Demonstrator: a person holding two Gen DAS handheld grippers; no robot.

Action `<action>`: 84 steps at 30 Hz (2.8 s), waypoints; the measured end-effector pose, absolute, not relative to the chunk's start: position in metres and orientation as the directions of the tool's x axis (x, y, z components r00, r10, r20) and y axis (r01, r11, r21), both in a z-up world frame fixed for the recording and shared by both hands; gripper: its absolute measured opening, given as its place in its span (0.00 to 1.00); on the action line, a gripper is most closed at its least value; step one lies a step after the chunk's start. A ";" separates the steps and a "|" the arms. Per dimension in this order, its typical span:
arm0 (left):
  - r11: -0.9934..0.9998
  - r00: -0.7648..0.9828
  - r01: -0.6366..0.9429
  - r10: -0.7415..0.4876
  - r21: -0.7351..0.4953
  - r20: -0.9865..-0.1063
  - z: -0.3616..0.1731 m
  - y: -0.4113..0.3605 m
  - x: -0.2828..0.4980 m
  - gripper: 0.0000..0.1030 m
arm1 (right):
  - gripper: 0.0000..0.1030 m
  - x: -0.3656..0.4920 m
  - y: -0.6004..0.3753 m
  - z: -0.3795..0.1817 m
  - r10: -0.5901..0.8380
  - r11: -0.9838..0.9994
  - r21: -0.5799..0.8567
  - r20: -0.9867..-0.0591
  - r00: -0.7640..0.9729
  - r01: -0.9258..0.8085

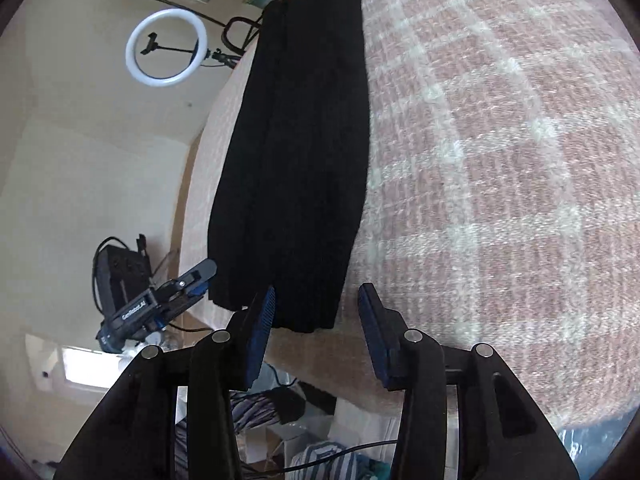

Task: Fold large clothes
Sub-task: 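Close both tools side by side on one end of the black strip, then lift the strip end with both tools and fold it over onto the strip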

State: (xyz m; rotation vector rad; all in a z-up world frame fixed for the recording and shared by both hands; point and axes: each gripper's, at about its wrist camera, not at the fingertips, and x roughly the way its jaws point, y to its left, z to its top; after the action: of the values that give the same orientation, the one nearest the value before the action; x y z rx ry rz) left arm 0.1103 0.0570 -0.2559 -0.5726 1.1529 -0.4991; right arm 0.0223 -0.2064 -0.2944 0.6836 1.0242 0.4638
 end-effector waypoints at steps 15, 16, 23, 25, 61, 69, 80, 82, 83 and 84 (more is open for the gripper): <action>0.788 0.314 0.085 -0.602 -0.610 -0.734 -0.252 0.037 0.085 0.10 | 0.07 0.019 -0.197 -0.283 0.557 0.805 0.587 -0.693 0.459 -0.090; 0.784 0.310 0.071 -0.605 -0.617 -0.733 -0.255 0.038 0.085 0.10 | 0.07 0.021 -0.195 -0.292 0.537 0.821 0.567 -0.720 0.440 -0.075; 0.742 0.339 0.095 -0.651 -0.664 -0.679 -0.221 0.036 0.093 0.10 | 0.06 0.024 -0.209 -0.283 0.614 0.747 0.661 -0.641 0.461 -0.076; 0.742 0.337 0.107 -0.653 -0.661 -0.678 -0.212 0.031 0.098 0.10 | 0.06 0.029 -0.212 -0.277 0.630 0.726 0.684 -0.621 0.466 -0.070; 0.785 0.434 -0.004 -0.557 -0.619 -0.708 -0.229 0.002 0.334 0.10 | 0.06 0.225 -0.239 -0.218 0.435 0.813 0.580 -0.659 0.613 0.047; 0.783 0.424 0.012 -0.568 -0.622 -0.706 -0.232 0.002 0.345 0.11 | 0.09 0.238 -0.249 -0.225 0.478 0.779 0.626 -0.629 0.613 0.034; 0.772 0.466 0.083 -0.589 -0.630 -0.660 -0.212 0.025 0.344 0.47 | 0.41 0.188 -0.286 -0.193 0.480 0.787 0.615 -0.563 0.673 -0.047; 0.780 0.450 0.089 -0.587 -0.619 -0.674 -0.213 0.021 0.351 0.47 | 0.41 0.188 -0.281 -0.198 0.492 0.787 0.614 -0.569 0.659 -0.056; 0.787 0.459 0.106 -0.581 -0.608 -0.672 -0.210 0.021 0.352 0.47 | 0.41 0.191 -0.277 -0.201 0.484 0.797 0.601 -0.586 0.650 -0.051; 0.788 0.465 0.121 -0.582 -0.604 -0.667 -0.208 0.022 0.351 0.47 | 0.41 0.195 -0.271 -0.204 0.474 0.810 0.584 -0.604 0.640 -0.049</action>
State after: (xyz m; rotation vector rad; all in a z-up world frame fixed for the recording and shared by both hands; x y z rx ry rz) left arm 0.3508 0.0223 -0.2082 -0.5219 1.0023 -0.4565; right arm 0.1949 -0.2712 -0.2043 0.5619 0.8299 0.3168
